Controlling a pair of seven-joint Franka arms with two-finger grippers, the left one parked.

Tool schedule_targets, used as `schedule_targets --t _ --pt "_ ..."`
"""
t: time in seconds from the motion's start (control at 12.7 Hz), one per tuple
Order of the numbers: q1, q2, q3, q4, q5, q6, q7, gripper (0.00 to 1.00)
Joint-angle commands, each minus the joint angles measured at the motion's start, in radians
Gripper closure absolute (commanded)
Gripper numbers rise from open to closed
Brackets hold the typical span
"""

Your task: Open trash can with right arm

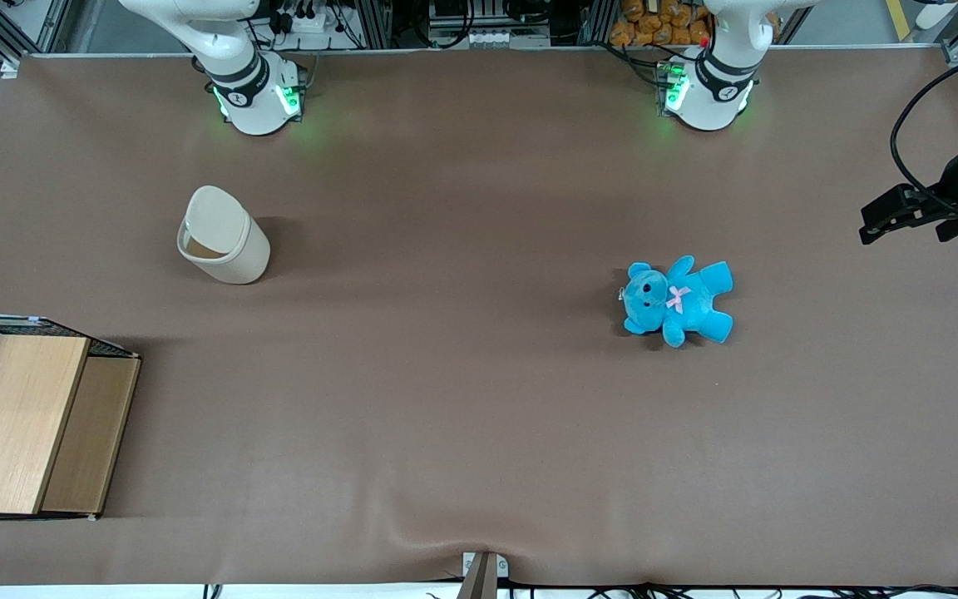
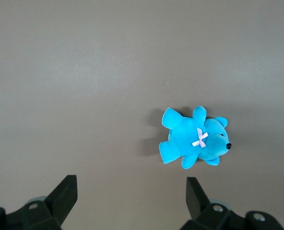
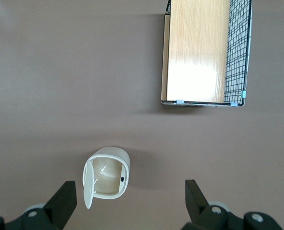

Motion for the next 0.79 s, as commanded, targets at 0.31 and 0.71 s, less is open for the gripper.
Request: schedule_targets --t 0.31,0.71 --pt "0.004 -0.005 0.003 -0.018 -0.028 0.001 0.0 0.0" --pt "0.0 0.002 0.001 -0.015 -0.028 0.0 0.001 0.0"
